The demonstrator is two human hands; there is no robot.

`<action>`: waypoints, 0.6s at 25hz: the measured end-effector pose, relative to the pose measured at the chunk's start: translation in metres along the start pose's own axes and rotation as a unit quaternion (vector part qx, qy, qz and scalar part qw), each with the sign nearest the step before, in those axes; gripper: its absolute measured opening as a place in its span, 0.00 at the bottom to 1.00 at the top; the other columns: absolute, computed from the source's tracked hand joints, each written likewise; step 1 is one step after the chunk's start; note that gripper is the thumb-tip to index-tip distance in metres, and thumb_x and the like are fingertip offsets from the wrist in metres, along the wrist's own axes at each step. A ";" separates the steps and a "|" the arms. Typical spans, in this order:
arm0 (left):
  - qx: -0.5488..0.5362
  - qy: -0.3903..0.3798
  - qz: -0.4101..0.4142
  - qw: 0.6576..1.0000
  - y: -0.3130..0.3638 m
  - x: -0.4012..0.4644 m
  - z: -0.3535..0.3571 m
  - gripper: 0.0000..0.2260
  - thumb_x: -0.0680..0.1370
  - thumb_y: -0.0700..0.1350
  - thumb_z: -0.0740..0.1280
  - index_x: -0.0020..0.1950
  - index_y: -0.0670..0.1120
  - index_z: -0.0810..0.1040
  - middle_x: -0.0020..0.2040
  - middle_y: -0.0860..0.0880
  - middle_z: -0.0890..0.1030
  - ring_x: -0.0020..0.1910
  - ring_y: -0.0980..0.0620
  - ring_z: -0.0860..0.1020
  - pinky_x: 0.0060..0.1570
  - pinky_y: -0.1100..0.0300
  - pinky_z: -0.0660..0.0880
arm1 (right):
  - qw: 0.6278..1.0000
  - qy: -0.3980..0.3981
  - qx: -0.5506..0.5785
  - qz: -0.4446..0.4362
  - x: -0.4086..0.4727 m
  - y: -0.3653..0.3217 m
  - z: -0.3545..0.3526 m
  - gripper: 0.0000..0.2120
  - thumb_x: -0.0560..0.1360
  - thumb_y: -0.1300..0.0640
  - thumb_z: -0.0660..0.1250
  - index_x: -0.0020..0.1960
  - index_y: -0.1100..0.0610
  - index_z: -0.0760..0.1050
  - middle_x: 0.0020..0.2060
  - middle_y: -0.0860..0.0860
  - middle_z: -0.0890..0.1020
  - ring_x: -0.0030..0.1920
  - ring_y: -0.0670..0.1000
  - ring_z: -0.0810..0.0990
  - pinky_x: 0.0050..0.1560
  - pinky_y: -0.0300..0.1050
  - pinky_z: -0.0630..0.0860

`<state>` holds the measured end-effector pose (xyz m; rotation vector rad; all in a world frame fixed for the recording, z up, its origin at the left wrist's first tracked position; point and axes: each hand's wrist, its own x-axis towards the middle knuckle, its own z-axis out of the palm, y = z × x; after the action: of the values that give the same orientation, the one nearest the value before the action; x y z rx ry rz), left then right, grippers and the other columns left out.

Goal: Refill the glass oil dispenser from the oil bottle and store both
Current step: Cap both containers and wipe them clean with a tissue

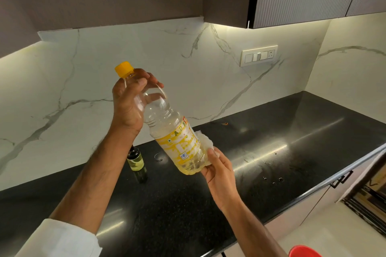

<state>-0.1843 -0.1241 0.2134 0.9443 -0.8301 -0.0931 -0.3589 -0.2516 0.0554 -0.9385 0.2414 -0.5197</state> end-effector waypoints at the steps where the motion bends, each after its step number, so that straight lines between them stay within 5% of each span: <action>1: 0.013 0.005 0.008 1.000 -0.001 0.000 0.001 0.08 0.73 0.44 0.69 0.50 0.43 0.76 0.42 0.48 0.83 0.46 0.42 0.82 0.42 0.50 0.80 | 0.999 0.001 -0.033 -0.040 -0.004 0.001 0.001 0.15 0.85 0.59 0.58 0.66 0.60 0.79 0.59 0.58 0.85 0.58 0.54 0.85 0.57 0.44 0.83; 5: 0.061 0.079 0.020 0.995 -0.007 -0.006 0.006 0.03 0.75 0.42 0.69 0.48 0.47 0.79 0.42 0.46 0.82 0.46 0.41 0.82 0.42 0.49 0.80 | 0.967 -0.012 -0.182 -0.177 -0.014 0.021 0.002 0.20 0.86 0.60 0.57 0.77 0.55 0.70 0.74 0.49 0.76 0.75 0.48 0.73 0.71 0.42 0.74; 8: 0.089 0.174 0.029 0.980 -0.018 -0.015 0.012 0.03 0.75 0.40 0.70 0.47 0.45 0.79 0.43 0.45 0.83 0.46 0.42 0.83 0.42 0.47 0.81 | 0.954 0.014 -0.216 -0.205 -0.016 0.036 0.003 0.22 0.85 0.62 0.59 0.78 0.50 0.68 0.79 0.46 0.68 0.78 0.42 0.65 0.72 0.35 0.69; 11: 0.131 0.241 0.050 0.960 -0.032 -0.028 0.015 0.06 0.74 0.41 0.71 0.50 0.42 0.79 0.46 0.40 0.83 0.48 0.39 0.84 0.43 0.47 0.82 | 0.974 0.034 -0.173 -0.144 -0.011 0.048 0.003 0.23 0.86 0.60 0.59 0.79 0.48 0.65 0.79 0.43 0.67 0.78 0.39 0.64 0.72 0.33 0.67; 15: 0.161 0.264 0.058 0.949 -0.040 -0.036 0.009 0.07 0.75 0.43 0.72 0.51 0.42 0.79 0.50 0.36 0.83 0.51 0.37 0.83 0.45 0.44 0.83 | 0.998 0.055 -0.020 -0.038 -0.008 0.046 0.014 0.20 0.87 0.54 0.55 0.78 0.52 0.68 0.70 0.45 0.79 0.72 0.45 0.75 0.76 0.46 0.68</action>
<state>-0.2047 -0.1394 0.1650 1.1539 -0.4019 0.3956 -0.3450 -0.2157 0.0258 -0.9629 0.3170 -0.6388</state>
